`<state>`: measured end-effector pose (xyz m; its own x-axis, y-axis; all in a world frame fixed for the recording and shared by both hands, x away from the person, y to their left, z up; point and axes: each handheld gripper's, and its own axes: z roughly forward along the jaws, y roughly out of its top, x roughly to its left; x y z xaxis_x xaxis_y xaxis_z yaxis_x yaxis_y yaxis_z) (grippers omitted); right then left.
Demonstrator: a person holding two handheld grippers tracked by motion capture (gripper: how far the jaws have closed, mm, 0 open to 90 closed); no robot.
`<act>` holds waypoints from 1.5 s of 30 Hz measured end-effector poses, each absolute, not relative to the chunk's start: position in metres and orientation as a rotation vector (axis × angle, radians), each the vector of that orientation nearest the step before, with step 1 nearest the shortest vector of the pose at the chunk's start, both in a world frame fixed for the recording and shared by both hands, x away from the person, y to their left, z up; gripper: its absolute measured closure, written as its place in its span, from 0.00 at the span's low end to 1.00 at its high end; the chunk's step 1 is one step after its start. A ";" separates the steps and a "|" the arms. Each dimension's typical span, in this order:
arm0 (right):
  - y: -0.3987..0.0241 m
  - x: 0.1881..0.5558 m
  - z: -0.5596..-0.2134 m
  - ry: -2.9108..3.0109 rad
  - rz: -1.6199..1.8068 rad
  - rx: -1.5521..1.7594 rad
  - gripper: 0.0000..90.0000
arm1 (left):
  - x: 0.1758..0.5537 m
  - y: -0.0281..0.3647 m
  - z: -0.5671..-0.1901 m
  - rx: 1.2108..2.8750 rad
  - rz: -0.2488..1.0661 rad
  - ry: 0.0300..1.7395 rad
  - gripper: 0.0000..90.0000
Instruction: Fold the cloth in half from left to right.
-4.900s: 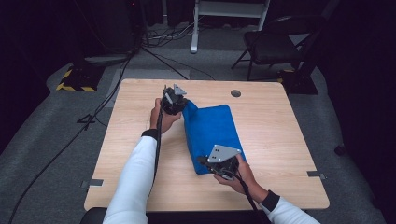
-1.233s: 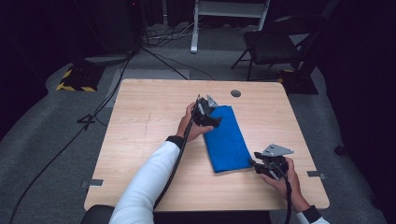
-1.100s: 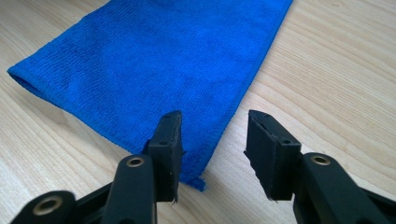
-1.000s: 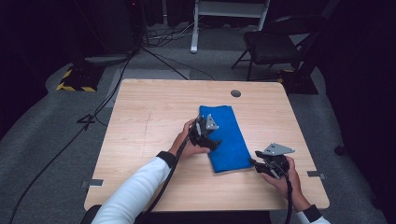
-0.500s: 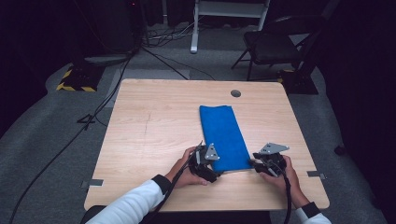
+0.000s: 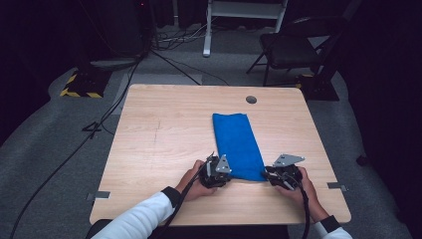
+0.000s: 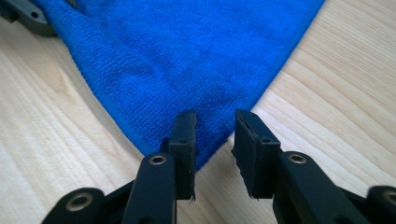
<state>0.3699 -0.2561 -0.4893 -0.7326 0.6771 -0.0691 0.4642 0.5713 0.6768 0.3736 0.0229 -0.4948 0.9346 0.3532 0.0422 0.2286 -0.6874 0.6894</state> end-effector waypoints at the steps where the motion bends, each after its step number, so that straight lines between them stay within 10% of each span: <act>1: -0.255 0.369 -0.489 2.492 0.935 0.929 0.78 | 0.373 0.024 -0.494 2.361 0.222 0.411 0.85; 29: -0.211 0.341 -0.488 2.697 1.018 0.727 0.82 | 0.335 0.083 -0.490 2.415 0.175 0.398 0.74; 40: -0.212 0.342 -0.477 2.648 1.090 0.702 0.63 | 0.327 0.113 -0.482 2.350 0.171 0.546 0.20; 45: -0.221 0.360 -0.464 2.555 1.117 0.744 0.60 | 0.346 0.127 -0.473 2.295 0.209 0.635 0.19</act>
